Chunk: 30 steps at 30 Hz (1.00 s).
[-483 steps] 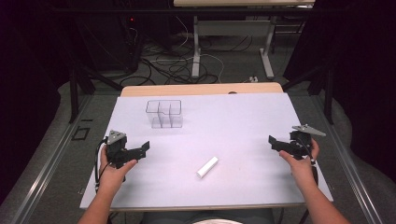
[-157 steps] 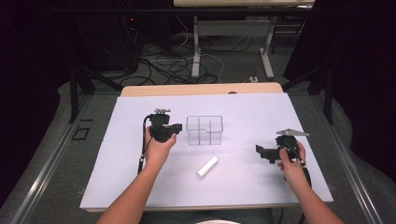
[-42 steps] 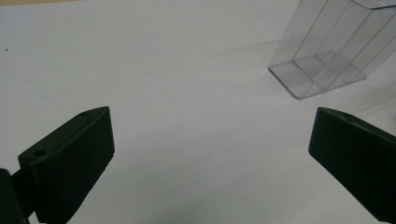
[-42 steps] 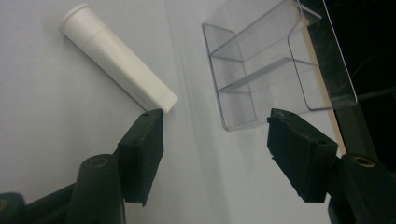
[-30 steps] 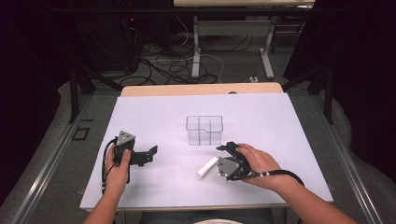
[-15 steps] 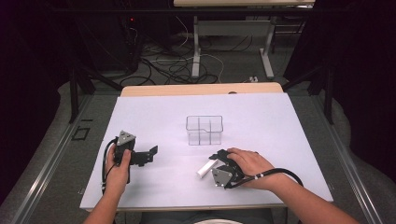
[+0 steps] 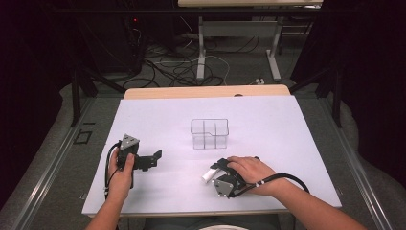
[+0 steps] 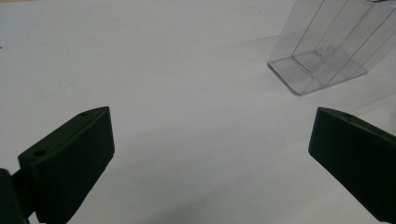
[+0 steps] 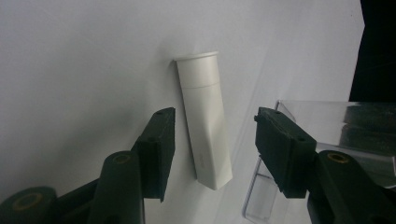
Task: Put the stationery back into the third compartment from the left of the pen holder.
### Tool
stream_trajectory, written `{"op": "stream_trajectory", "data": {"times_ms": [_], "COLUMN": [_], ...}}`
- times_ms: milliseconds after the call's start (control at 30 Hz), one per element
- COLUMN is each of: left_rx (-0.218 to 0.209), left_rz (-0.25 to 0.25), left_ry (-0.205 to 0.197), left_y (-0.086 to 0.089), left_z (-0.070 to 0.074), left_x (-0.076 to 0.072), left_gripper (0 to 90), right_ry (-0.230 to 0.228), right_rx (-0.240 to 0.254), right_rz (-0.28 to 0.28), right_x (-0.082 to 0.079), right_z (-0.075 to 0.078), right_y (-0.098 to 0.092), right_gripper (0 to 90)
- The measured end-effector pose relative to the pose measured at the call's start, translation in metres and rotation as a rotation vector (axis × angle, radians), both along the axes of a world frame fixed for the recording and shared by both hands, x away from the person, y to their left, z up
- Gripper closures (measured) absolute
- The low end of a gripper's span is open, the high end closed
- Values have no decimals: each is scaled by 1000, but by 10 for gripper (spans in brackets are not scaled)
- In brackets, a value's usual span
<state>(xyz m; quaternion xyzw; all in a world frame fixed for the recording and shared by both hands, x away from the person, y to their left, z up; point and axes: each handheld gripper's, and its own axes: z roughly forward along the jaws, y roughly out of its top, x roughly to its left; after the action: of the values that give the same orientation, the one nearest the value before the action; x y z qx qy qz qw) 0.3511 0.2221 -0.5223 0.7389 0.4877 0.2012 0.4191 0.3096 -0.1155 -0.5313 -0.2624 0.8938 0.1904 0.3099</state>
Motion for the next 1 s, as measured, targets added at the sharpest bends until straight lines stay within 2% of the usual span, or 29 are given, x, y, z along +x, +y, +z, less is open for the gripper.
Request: {"op": "stream_trajectory", "data": {"times_ms": [33, 67, 100, 133, 167, 233, 267, 300, 333, 367, 433, 467, 500, 533, 567, 600, 633, 700, 733, 800, 1000], "left_rx": [0, 0, 0, 0, 0, 0, 0, -3, -2, -3, -4, -2, -2, -2, -2, -2, -3, 1, 1, -2, -1], "left_rz": [-1, -1, -1, -2, -1, -3, -3, 2, 1, 1, 1, 0, 0, 0, 0, -1, -1, -5, -5, -2, -2], "left_ry": [-1, -1, 1, 1, 1, 4, 4, -4, -4, -4, -4, -3, -3, -2, -2, -2, -2, 6, 5, 0, 0], "left_y": [0, 0, 0, 0, 0, -1, -1, -1, -2, -2, -2, -1, -1, -1, -1, -1, -1, -1, -1, -2, -2], "left_z": [0, 0, 0, 0, 0, 0, 0, -1, -1, -1, -1, -1, -1, -1, -1, -1, -1, 0, -1, -1, -1], "left_x": [0, 0, 0, 0, 0, 0, 0, 0, 0, 0, 0, 0, 0, 0, 0, 0, 0, 0, 0, 0, 0], "left_gripper": [1, 1, 1, 1, 1, 1, 2, 1, 2, 1, 1, 1, 2, 2, 1, 1, 1, 2, 2, 1, 2], "right_ry": [-12, -8, 3, -34, -12, -12, -28, -6, -17, -2, -3, -12, -27, -12, -8, -17, -12, -3, -18, -7, -19], "right_rx": [12, -14, -10, 21, -17, -22, -5, -33, -15, -26, -42, -52, -46, -57, -62, -42, -65, -68, -55, -76, -83], "right_rz": [7, 34, 12, 24, 45, 62, 77, 58, 59, 62, 66, 79, 68, 82, 73, 77, 85, 80, 83, 85, 101], "right_x": [0, 2, 1, 2, 3, 4, 4, 3, 3, 3, 4, 5, 5, 6, 5, 6, 6, 6, 6, 7, 6], "right_z": [-2, -1, -2, -4, -2, -5, -6, -7, -9, -9, -10, -10, -10, -11, -11, -14, -13, -14, -15, -14, -15], "right_y": [0, 2, 2, 2, 4, 5, 6, 7, 7, 8, 10, 12, 12, 13, 13, 13, 15, 15, 15, 17, 22], "right_gripper": [481, 485, 488, 494, 495, 505, 510, 512, 517, 523, 526, 529, 529, 529, 530, 532, 534, 537, 537, 538, 544]}}
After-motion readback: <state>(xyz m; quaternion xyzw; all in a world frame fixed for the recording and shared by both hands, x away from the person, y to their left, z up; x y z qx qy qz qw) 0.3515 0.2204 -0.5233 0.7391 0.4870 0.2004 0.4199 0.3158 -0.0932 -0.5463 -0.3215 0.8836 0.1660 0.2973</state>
